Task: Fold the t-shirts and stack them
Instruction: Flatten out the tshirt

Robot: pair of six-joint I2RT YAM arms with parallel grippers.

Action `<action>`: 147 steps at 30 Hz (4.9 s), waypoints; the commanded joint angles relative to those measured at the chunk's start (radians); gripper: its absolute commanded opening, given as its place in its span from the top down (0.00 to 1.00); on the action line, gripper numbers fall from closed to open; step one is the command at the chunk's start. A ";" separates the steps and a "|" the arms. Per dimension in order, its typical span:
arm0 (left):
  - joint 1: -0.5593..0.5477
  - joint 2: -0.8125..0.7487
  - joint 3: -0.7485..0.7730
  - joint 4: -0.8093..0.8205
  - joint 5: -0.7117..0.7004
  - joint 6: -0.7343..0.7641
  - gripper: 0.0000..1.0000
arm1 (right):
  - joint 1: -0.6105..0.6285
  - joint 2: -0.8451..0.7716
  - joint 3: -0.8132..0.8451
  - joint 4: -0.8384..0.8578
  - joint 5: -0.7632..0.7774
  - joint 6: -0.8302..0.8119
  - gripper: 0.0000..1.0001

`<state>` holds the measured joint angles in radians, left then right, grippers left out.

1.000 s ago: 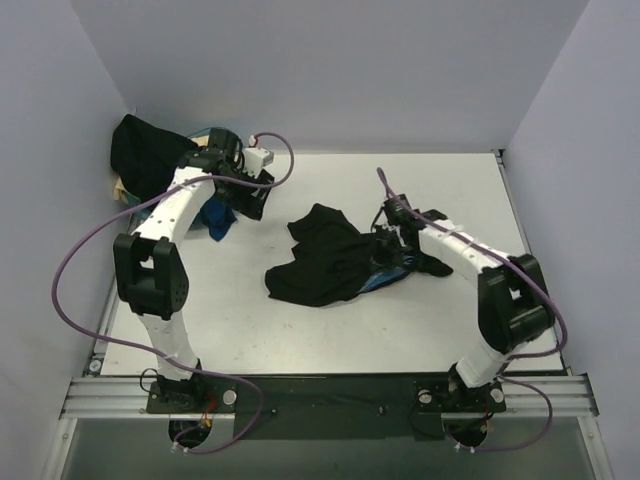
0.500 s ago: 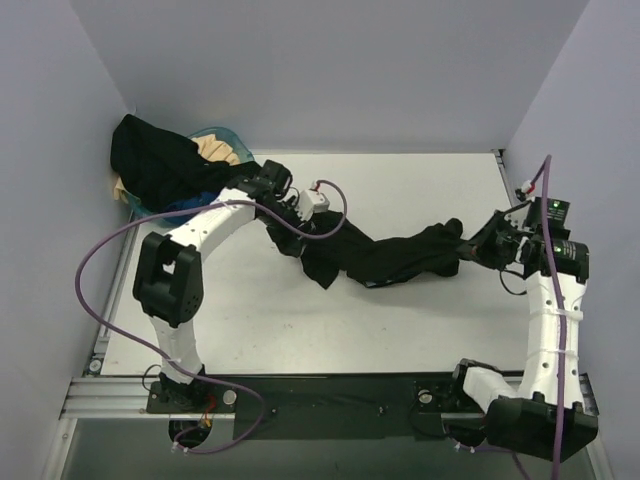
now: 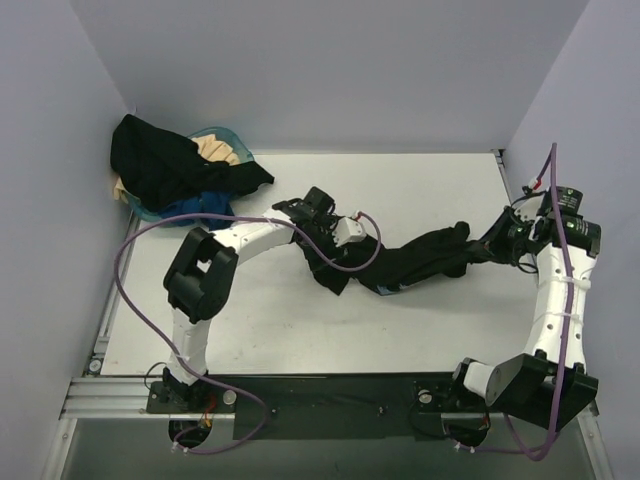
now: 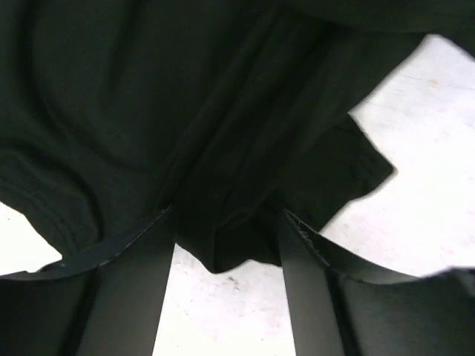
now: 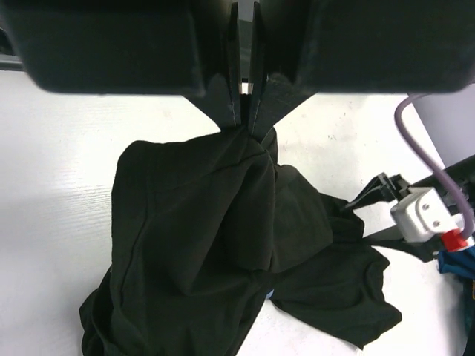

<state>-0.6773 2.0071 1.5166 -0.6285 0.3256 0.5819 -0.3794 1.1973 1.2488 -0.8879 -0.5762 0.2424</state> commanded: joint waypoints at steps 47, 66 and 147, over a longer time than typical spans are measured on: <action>0.203 -0.415 -0.285 -0.277 -0.166 0.158 0.33 | 0.157 0.048 -0.358 0.434 -0.028 0.143 1.00; 0.324 -0.140 -0.156 -0.060 0.115 0.370 0.27 | 0.027 0.021 -0.363 0.239 0.103 0.136 1.00; 0.412 -0.306 0.958 -0.530 -0.497 0.206 1.00 | -0.030 0.012 0.860 0.101 -0.025 0.006 1.00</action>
<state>-0.2760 1.7485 2.3394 -1.0622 -0.0803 0.7544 -0.3988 1.2564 2.0712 -0.8146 -0.5678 0.2588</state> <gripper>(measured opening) 0.020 0.004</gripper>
